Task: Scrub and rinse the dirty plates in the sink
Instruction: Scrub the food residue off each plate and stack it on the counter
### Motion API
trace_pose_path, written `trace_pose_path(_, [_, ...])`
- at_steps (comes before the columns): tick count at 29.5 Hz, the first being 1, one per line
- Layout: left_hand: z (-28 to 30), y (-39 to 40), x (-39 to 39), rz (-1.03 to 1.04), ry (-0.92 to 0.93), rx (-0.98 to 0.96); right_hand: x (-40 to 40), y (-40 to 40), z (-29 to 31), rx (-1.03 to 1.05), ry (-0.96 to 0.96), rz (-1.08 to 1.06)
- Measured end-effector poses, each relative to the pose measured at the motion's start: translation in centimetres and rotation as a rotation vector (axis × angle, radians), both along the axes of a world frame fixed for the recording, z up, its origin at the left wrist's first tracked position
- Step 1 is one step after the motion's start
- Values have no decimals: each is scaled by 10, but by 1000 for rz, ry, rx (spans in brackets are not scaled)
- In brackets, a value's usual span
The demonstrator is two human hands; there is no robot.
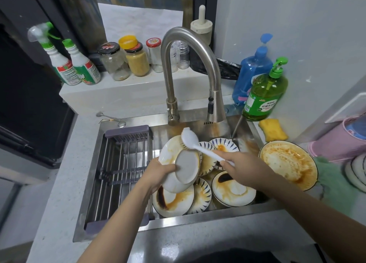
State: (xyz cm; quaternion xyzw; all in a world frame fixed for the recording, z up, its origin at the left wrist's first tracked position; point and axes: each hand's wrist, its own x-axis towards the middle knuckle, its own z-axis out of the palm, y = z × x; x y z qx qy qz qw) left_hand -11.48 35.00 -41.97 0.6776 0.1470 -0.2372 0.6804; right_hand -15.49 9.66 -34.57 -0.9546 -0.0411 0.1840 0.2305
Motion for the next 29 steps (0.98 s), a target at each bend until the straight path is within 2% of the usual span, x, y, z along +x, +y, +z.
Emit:
trace_pose_path(3, [-2,0,-2,35,21,-62,6,-10,-6,51,79,-81])
trace_pose_path(6, [-1,0,0,36,17,-91,1,0,3,108,52,-4])
trace_pose_path(9, [-1,1,-2,60,14,-122,7,-6,-3,117,64,-96])
trace_pose_path(12, [-1,4,-3,63,11,-78,6,-9,-4,115,121,-125])
trace_pose_path(16, [2,2,-5,-3,-1,14,3,4,8,162,35,-52])
trace_pose_path(20, [2,5,-5,-11,-8,45,9,-5,4,89,75,-140])
trace_pose_path(23, [4,3,-5,-63,-21,119,-1,4,13,87,23,-67])
trace_pose_path(26, [3,2,-4,-93,-27,150,-12,19,26,-59,-122,83])
trace_pose_path(29, [4,-1,-4,-134,-50,193,-2,9,26,-225,-126,29])
